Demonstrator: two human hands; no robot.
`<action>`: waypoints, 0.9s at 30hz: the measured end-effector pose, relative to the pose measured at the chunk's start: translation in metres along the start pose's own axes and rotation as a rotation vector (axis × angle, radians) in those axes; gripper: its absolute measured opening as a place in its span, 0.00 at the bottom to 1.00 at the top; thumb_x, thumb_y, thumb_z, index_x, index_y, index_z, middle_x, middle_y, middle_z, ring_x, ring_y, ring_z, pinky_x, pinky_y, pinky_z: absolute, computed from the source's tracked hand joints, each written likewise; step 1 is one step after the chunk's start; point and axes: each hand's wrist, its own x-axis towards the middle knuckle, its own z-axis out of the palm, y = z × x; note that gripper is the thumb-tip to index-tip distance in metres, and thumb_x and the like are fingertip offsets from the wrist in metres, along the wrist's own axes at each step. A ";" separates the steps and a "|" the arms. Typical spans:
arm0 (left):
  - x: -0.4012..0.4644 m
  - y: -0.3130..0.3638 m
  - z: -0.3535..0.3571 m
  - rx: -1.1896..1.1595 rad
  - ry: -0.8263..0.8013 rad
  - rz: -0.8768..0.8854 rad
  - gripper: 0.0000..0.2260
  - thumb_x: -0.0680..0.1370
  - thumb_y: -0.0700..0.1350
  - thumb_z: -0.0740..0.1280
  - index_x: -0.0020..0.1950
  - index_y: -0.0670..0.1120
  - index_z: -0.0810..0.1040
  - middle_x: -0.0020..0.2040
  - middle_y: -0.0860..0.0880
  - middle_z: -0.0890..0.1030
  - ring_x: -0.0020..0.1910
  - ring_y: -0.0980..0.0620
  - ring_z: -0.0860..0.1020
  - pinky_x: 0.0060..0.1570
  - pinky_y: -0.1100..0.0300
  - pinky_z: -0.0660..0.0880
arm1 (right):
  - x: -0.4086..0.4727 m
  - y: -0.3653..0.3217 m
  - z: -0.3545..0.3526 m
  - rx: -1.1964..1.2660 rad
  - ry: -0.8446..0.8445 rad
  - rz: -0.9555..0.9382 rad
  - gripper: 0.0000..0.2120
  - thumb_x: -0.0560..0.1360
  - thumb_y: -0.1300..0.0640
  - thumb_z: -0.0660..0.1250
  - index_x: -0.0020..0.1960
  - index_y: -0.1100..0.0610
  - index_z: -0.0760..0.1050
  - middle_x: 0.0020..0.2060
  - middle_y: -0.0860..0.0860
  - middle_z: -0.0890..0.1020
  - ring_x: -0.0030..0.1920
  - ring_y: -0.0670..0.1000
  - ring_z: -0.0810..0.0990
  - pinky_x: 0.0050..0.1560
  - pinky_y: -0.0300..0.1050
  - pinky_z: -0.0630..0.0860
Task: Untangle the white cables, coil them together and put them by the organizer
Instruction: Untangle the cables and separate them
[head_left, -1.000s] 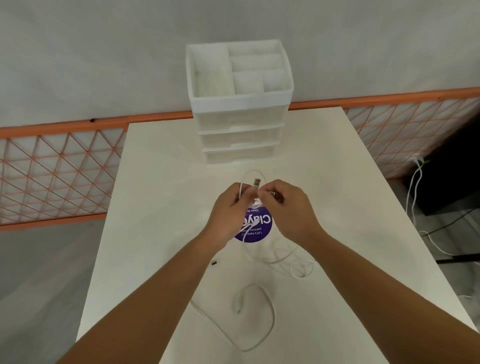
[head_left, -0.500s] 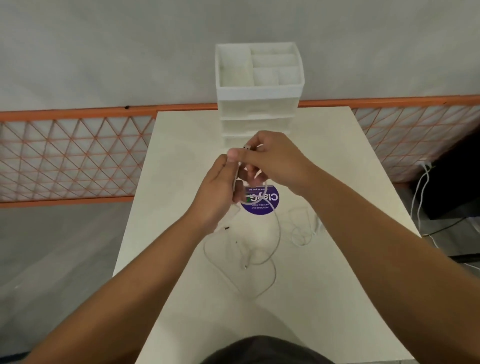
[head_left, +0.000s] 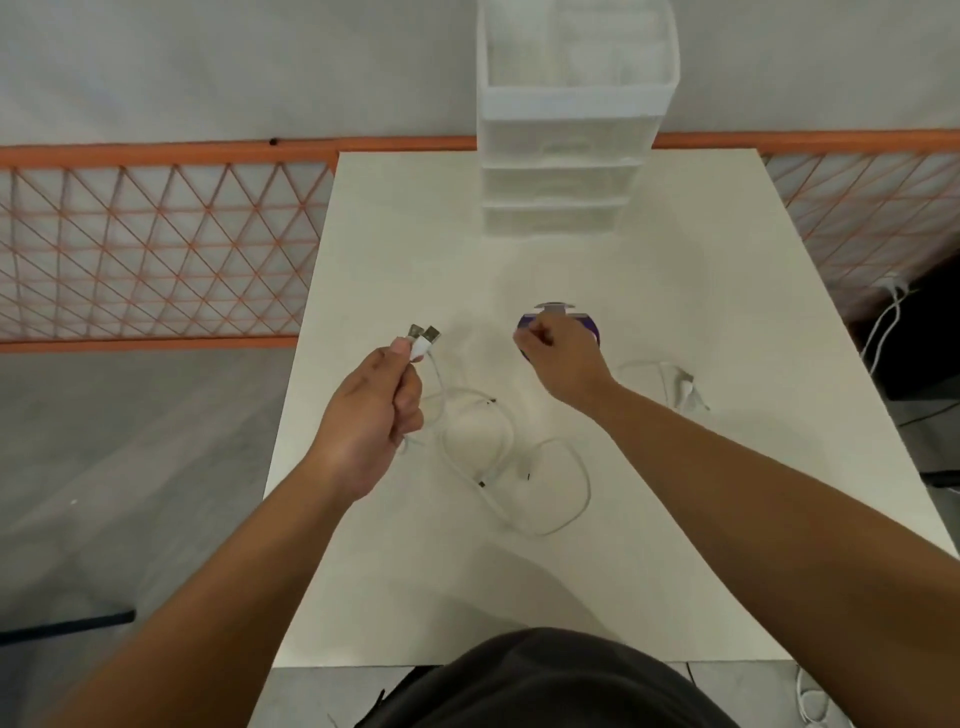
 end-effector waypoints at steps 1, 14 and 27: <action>0.002 -0.004 -0.005 0.020 0.015 -0.014 0.12 0.83 0.52 0.58 0.48 0.47 0.76 0.26 0.54 0.63 0.26 0.55 0.58 0.30 0.61 0.56 | 0.000 0.013 0.007 -0.098 -0.077 0.000 0.10 0.77 0.55 0.64 0.39 0.57 0.72 0.28 0.46 0.73 0.30 0.44 0.71 0.33 0.39 0.66; 0.010 -0.027 -0.028 0.015 -0.029 -0.147 0.13 0.81 0.53 0.61 0.42 0.45 0.72 0.27 0.50 0.66 0.26 0.54 0.62 0.34 0.61 0.63 | -0.014 0.060 0.072 -0.400 -0.193 -0.068 0.15 0.75 0.56 0.60 0.62 0.49 0.63 0.42 0.48 0.74 0.39 0.55 0.77 0.40 0.48 0.74; 0.010 -0.033 -0.038 0.010 -0.096 -0.115 0.10 0.83 0.49 0.59 0.48 0.43 0.71 0.30 0.52 0.68 0.30 0.55 0.63 0.36 0.61 0.62 | 0.004 0.038 0.073 -0.489 -0.221 -0.213 0.08 0.77 0.55 0.66 0.53 0.52 0.81 0.51 0.46 0.70 0.49 0.47 0.71 0.46 0.41 0.67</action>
